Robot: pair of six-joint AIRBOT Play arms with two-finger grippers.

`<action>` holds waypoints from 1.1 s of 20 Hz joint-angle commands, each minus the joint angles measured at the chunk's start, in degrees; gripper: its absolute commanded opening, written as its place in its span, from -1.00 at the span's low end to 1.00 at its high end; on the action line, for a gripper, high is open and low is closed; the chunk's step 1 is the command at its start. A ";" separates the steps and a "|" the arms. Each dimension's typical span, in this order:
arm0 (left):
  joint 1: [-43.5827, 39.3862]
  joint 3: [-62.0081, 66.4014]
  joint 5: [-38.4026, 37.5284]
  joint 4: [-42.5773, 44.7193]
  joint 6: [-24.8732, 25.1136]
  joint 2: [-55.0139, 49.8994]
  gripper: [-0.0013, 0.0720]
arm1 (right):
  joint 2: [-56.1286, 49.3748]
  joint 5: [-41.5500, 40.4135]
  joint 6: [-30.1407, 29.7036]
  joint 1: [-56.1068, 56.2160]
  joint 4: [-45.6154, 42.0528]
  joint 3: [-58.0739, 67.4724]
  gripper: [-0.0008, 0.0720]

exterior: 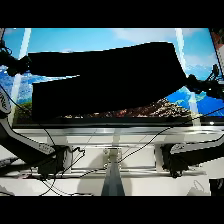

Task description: Fold the clothes and pants, and hang the long-sleeved shirts on hangers.

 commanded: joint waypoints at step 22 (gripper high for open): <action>-3.43 -7.37 3.93 8.04 -3.50 0.11 -0.94 | 35.60 -5.07 27.23 0.74 -34.29 -21.53 -0.92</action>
